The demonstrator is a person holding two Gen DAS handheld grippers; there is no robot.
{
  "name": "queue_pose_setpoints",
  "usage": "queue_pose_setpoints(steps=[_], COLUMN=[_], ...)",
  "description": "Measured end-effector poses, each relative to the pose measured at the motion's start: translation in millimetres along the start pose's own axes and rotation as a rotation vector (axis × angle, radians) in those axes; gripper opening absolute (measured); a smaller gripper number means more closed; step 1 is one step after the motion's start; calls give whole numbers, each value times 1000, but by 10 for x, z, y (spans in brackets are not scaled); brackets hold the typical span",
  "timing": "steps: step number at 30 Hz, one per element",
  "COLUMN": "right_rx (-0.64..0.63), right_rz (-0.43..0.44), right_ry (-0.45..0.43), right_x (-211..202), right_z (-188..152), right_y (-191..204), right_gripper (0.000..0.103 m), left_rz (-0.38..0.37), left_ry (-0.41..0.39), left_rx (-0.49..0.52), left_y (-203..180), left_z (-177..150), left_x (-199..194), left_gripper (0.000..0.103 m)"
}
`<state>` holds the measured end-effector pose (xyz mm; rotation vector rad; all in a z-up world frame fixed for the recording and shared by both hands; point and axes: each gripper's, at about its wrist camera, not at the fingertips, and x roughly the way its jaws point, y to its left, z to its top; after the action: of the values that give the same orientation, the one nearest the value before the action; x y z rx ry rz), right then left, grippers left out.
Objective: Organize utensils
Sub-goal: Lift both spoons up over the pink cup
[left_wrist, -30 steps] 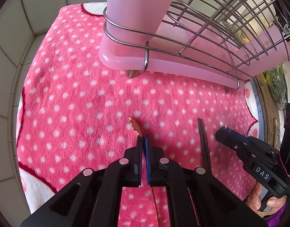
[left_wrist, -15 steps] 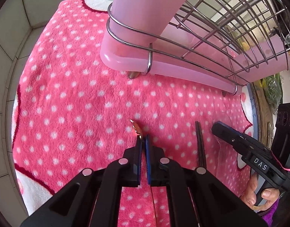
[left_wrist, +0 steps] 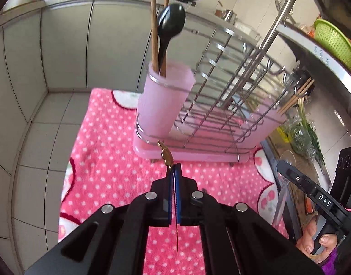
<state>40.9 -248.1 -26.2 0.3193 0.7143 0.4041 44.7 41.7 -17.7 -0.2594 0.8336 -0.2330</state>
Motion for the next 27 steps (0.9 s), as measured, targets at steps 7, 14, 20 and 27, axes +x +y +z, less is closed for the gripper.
queue_pose_setpoints(steps=[7,14,20,27], right_rx=[-30,-71,-137,-127], right_rz=[7,36,26,-15], right_ry=[-210,-387,-562,-590], right_x=[-490,-640,-585,-199], right_z=[534,1087,1437,1598], right_y=[58,155,146,-125], right_gripper=[10,10,10,10], left_rz=[-32,-42,-28,5], left_ry=[-174,-310,-424,-468], left_rx=[-11,-25,-44,-47], left_y=[-72,-149,-152,-119], left_z=[407,827,1187,1398], left_x=[-494,-910,-1051,-834], left_gripper=[1,1,1,1])
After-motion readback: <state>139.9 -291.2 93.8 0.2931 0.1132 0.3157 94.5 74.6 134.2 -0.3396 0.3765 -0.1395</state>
